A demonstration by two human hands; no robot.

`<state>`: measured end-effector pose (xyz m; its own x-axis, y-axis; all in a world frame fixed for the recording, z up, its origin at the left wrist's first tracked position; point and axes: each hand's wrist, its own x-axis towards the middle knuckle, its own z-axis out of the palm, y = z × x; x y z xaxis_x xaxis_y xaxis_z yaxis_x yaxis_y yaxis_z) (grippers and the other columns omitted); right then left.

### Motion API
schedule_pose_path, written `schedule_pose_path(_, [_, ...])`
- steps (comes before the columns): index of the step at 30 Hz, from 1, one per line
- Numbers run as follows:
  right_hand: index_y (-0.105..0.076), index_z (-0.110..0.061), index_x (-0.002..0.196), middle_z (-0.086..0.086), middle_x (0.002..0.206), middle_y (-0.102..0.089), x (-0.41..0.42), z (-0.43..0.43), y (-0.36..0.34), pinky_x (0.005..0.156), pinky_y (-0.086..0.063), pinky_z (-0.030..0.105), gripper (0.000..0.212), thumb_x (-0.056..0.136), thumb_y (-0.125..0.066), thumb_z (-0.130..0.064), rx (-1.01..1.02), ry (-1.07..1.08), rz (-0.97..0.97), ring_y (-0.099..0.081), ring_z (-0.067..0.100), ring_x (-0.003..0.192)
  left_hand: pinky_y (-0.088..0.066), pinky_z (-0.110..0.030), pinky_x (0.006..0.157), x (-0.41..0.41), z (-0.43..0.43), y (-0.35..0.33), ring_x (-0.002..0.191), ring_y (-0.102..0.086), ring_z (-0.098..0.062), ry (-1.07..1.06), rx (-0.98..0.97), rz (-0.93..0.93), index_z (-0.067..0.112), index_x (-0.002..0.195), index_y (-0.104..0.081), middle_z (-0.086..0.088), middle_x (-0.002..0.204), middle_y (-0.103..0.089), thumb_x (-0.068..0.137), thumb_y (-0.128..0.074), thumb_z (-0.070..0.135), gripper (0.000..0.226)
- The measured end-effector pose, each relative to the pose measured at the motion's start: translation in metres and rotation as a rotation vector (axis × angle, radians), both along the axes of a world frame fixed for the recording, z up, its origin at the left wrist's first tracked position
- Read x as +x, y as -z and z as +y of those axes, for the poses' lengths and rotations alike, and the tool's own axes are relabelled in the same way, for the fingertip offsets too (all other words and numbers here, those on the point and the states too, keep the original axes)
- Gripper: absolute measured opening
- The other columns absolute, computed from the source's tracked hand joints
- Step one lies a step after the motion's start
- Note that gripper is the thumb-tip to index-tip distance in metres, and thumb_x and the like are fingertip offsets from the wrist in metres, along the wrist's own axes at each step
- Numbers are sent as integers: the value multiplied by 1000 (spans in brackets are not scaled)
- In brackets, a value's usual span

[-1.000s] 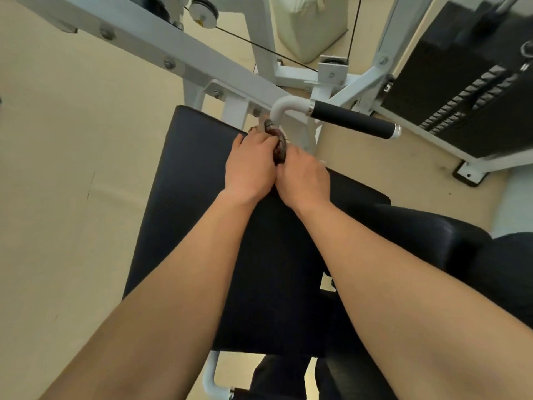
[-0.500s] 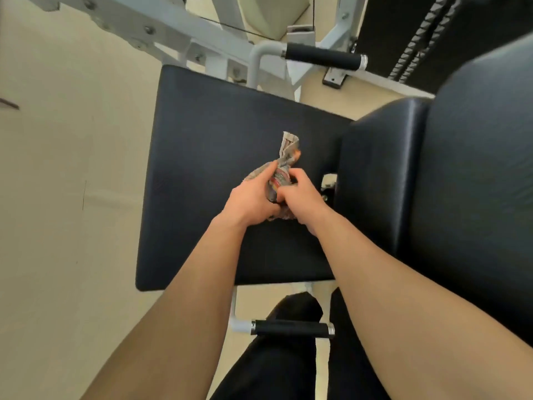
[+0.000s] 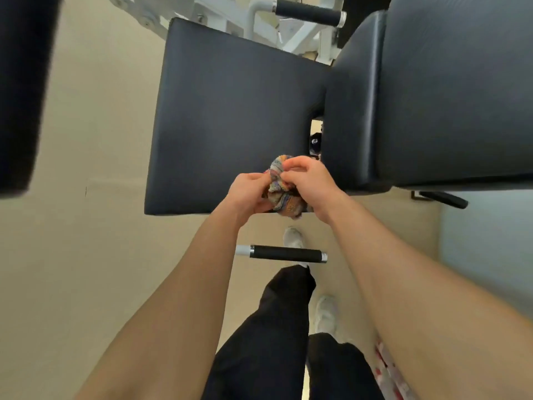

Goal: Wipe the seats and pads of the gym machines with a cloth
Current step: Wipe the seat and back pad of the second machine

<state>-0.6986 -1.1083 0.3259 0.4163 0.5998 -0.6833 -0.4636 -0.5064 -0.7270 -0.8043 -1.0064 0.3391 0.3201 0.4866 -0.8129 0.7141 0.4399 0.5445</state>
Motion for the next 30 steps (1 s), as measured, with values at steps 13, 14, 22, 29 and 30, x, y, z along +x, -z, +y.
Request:
schedule_pose_path(13, [-67, -18, 118, 0, 103, -70, -127, -59, -85, 77, -55, 24, 38, 82, -67, -6, 72, -544, -287, -67, 16, 97, -55, -41, 80, -149, -89, -86, 88, -67, -21, 145, 765, 190, 27, 85, -54, 3, 92, -72, 84, -77, 27, 23])
schedule_pose_path(14, [-69, -19, 110, -1, 96, -70, -135, -55, -93, 76, -55, 25, 29, 83, -66, -11, 62, -535, -301, -67, 16, 93, -55, -40, 80, -159, -87, -93, 87, -67, -21, 145, 773, 196, 28, 86, -52, 3, 91, -71, 84, -77, 26, 24])
schedule_pose_path(22, [-57, -31, 91, -5, 93, -68, -195, 2, -152, 79, -55, 38, 6, 87, -57, -26, -82, -769, -679, -65, 20, 92, -53, -37, 72, -228, -47, -134, 83, -63, -23, 110, 870, 231, 24, 96, -55, 5, 89, -66, 84, -73, 26, 22])
schedule_pose_path(29, [-62, -28, 90, 0, 117, -48, -300, 72, -167, 84, -53, 43, 16, 87, -62, -44, -167, -938, -1135, -47, 22, 108, -44, -35, 66, -328, 23, -122, 78, -58, -29, 292, 957, 491, 23, 99, -59, -3, 96, -58, 91, -64, 42, 21])
schedule_pose_path(30, [-61, -27, 86, -1, 116, -49, -316, 84, -167, 84, -53, 41, 18, 87, -62, -45, -136, -968, -1188, -48, 21, 106, -43, -33, 64, -342, 35, -114, 75, -56, -27, 264, 935, 456, 22, 99, -57, -3, 100, -55, 93, -61, 40, 20])
